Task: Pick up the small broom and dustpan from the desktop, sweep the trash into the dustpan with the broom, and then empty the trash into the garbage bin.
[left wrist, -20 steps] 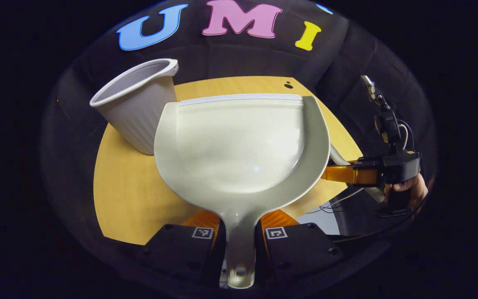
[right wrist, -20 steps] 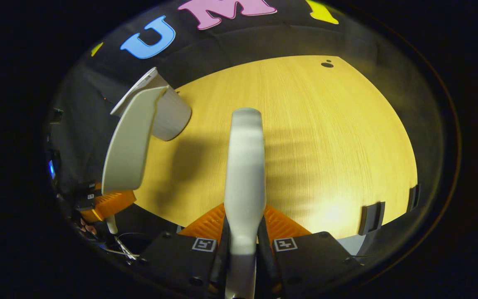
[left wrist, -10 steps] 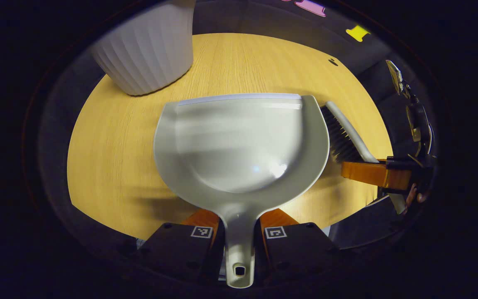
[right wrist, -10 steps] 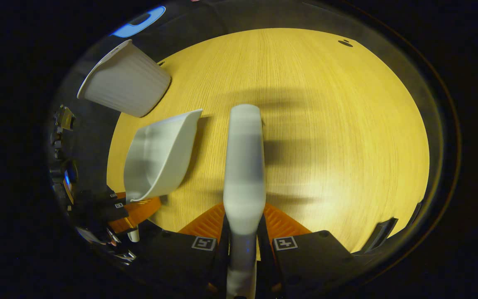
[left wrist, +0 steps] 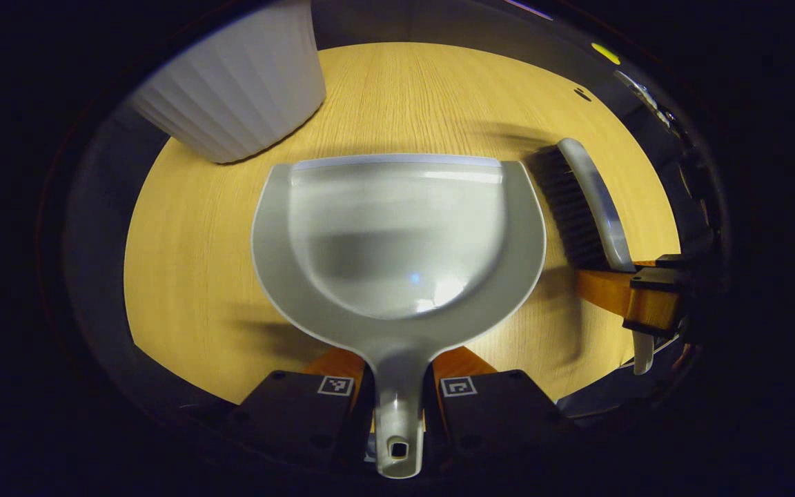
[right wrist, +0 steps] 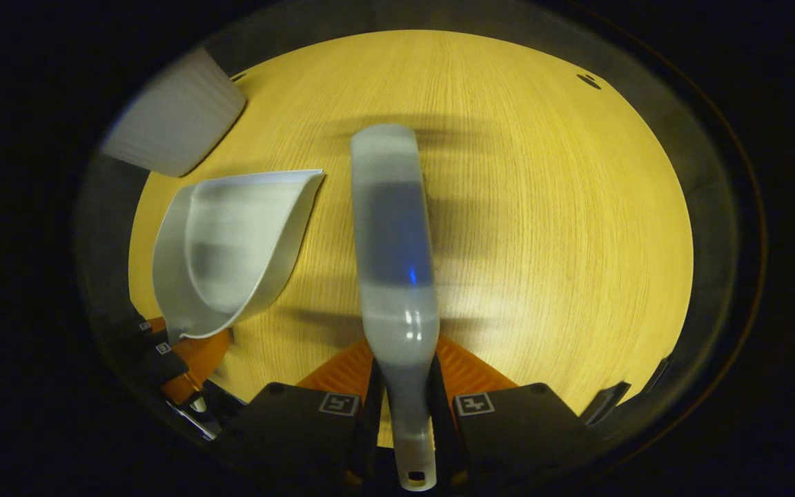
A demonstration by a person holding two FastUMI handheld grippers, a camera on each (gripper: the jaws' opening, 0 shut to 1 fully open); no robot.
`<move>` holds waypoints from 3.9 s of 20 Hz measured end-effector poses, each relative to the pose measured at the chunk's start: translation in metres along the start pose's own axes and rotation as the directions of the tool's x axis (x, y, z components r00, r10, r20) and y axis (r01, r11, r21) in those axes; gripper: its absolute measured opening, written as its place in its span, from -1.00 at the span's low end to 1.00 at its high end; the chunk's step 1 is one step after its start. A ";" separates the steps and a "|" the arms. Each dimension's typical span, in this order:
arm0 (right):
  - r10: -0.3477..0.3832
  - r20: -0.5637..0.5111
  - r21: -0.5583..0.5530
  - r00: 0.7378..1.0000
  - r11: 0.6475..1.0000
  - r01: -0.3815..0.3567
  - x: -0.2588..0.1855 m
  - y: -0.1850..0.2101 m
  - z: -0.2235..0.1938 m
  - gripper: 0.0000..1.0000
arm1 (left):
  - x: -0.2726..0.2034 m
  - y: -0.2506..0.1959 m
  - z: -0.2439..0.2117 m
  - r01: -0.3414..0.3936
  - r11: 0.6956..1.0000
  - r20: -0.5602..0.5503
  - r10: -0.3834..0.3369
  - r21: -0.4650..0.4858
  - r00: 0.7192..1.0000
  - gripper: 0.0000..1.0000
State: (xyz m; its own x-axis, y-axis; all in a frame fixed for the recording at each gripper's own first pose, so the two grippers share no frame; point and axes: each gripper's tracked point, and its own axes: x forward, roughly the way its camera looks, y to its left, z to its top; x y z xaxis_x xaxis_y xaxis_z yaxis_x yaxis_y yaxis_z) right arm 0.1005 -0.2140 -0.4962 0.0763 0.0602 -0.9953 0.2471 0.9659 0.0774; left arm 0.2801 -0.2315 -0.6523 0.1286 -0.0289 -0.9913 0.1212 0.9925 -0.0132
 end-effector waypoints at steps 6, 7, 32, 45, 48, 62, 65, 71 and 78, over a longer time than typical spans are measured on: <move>-0.012 0.011 -0.022 1.000 1.000 0.012 -0.003 0.000 -0.001 -0.09 | 0.003 -0.002 0.002 0.056 0.998 -0.010 -0.056 -0.019 0.998 -0.38; -0.008 0.020 -0.020 1.000 1.000 0.009 -0.005 0.001 0.000 -0.44 | 0.005 -0.008 -0.004 0.085 0.996 -0.017 -0.085 -0.025 0.996 -0.36; -0.101 0.986 0.099 0.130 0.995 0.025 -0.403 0.014 0.028 0.95 | -0.344 0.017 -0.021 0.043 0.989 0.925 -0.150 0.144 0.349 0.70; -0.050 0.996 0.051 0.077 0.999 -0.016 -0.408 0.020 0.021 0.95 | -0.378 0.027 -0.036 0.064 0.993 0.986 -0.103 0.095 0.134 0.65; -0.018 0.996 0.019 0.088 1.000 -0.016 -0.405 0.019 0.023 0.96 | -0.370 0.024 -0.040 0.061 0.996 0.987 -0.080 0.072 0.142 0.64; 0.121 0.982 -0.119 0.143 0.993 -0.020 -0.383 0.059 0.043 0.95 | -0.384 0.039 -0.053 0.010 0.999 0.993 -0.034 0.033 0.117 0.63; 0.131 0.979 -0.130 0.153 0.991 -0.020 -0.381 0.063 0.047 0.95 | -0.388 0.044 -0.057 0.000 1.000 0.995 -0.021 0.021 0.103 0.64; 0.144 0.974 -0.142 0.172 0.990 -0.025 -0.377 0.069 0.048 0.96 | -0.388 0.046 -0.063 -0.006 1.000 0.994 -0.004 0.005 0.107 0.65; 0.141 0.972 -0.138 0.187 0.990 -0.030 -0.373 0.068 0.049 0.96 | -0.385 0.045 -0.067 0.010 1.000 0.993 0.006 -0.007 0.115 0.65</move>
State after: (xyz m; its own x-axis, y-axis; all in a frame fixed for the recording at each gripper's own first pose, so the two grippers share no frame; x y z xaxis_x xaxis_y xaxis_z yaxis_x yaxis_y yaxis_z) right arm 0.1357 -0.1834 -0.1167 0.9883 -0.0973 -0.1177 0.1091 0.9892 0.0979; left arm 0.1700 -0.1675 -0.2803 0.9932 -0.1154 0.0163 0.1158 0.9930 -0.0243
